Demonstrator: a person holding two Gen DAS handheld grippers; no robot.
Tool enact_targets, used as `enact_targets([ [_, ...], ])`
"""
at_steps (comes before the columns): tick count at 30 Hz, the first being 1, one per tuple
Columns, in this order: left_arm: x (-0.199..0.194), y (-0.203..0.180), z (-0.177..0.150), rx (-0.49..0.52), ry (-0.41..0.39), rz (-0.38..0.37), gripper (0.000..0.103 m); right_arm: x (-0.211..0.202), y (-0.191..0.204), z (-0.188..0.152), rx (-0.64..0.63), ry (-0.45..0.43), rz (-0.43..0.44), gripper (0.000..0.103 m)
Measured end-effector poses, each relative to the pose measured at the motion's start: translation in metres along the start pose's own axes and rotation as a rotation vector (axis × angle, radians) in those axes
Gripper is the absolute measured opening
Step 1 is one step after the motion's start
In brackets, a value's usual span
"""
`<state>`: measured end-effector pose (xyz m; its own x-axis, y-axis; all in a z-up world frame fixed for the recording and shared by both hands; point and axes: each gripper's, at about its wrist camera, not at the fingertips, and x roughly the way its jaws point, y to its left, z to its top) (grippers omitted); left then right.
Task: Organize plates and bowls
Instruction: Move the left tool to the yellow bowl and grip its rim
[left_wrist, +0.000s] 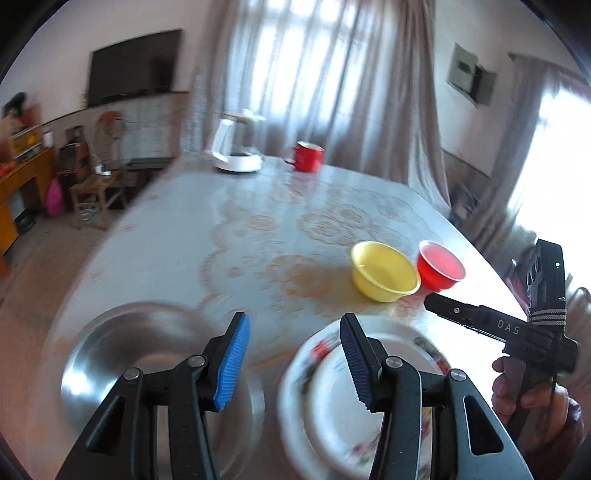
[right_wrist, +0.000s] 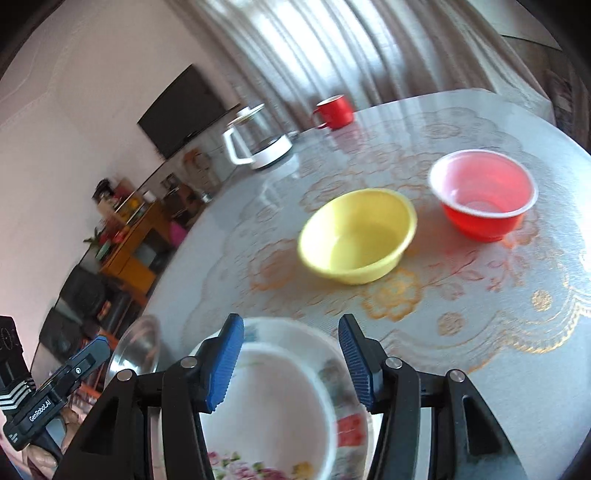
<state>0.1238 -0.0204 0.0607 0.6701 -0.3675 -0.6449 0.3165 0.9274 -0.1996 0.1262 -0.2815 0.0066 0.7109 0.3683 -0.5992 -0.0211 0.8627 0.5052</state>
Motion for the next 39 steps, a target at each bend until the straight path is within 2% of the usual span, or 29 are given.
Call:
enact_targets([
  [3, 0.027, -0.017, 0.019, 0.002, 0.039, -0.05, 0.052, 0.002, -0.016, 0.012, 0.033, -0.021, -0.029, 0.054],
  [5, 0.044, -0.028, 0.029, 0.007, 0.054, -0.06, 0.063, 0.007, -0.026, 0.02, 0.05, -0.022, -0.036, 0.054],
  [6, 0.051, -0.032, 0.033, 0.006, 0.057, -0.063, 0.064, 0.01, -0.029, 0.024, 0.057, -0.021, -0.045, 0.054],
  [10, 0.085, -0.046, 0.046, -0.006, 0.113, -0.086, 0.064, 0.028, -0.045, 0.04, 0.079, -0.014, -0.065, 0.054],
  [13, 0.109, -0.051, 0.051, -0.034, 0.151, -0.101, 0.051, 0.042, -0.052, 0.047, 0.077, -0.004, -0.082, 0.054],
  [15, 0.123, -0.053, 0.054, -0.044, 0.173, -0.109, 0.049, 0.047, -0.058, 0.05, 0.078, 0.003, -0.084, 0.054],
  [18, 0.146, -0.057, 0.056, -0.056, 0.214, -0.11, 0.047, 0.056, -0.063, 0.052, 0.077, 0.012, -0.106, 0.044],
  [19, 0.153, -0.057, 0.056, -0.066, 0.228, -0.119, 0.044, 0.059, -0.064, 0.053, 0.08, 0.017, -0.111, 0.038],
  [21, 0.167, -0.058, 0.056, -0.076, 0.26, -0.135, 0.043, 0.063, -0.067, 0.053, 0.081, 0.027, -0.115, 0.034],
  [22, 0.171, -0.058, 0.055, -0.089, 0.269, -0.136, 0.033, 0.066, -0.069, 0.052, 0.08, 0.033, -0.121, 0.029],
  [23, 0.172, -0.059, 0.054, -0.095, 0.272, -0.156, 0.027, 0.067, -0.07, 0.051, 0.081, 0.039, -0.126, 0.024],
  [24, 0.17, -0.061, 0.054, -0.094, 0.268, -0.18, 0.028, 0.068, -0.07, 0.05, 0.084, 0.046, -0.125, 0.022],
  [27, 0.16, -0.066, 0.052, -0.057, 0.228, -0.183, 0.028, 0.065, -0.066, 0.049, 0.054, 0.039, -0.129, 0.021],
  [30, 0.151, -0.065, 0.051, -0.079, 0.228, -0.227, 0.028, 0.062, -0.065, 0.049, 0.052, 0.036, -0.111, 0.02],
  [32, 0.139, -0.069, 0.051, -0.06, 0.204, -0.239, 0.028, 0.06, -0.06, 0.048, 0.047, 0.04, -0.098, 0.02],
  [36, 0.116, -0.071, 0.049, -0.019, 0.15, -0.21, 0.028, 0.051, -0.043, 0.047, 0.012, 0.024, -0.076, 0.02],
  [39, 0.114, -0.056, 0.051, -0.067, 0.153, -0.185, 0.035, 0.051, -0.037, 0.045, -0.008, 0.035, -0.107, 0.02],
])
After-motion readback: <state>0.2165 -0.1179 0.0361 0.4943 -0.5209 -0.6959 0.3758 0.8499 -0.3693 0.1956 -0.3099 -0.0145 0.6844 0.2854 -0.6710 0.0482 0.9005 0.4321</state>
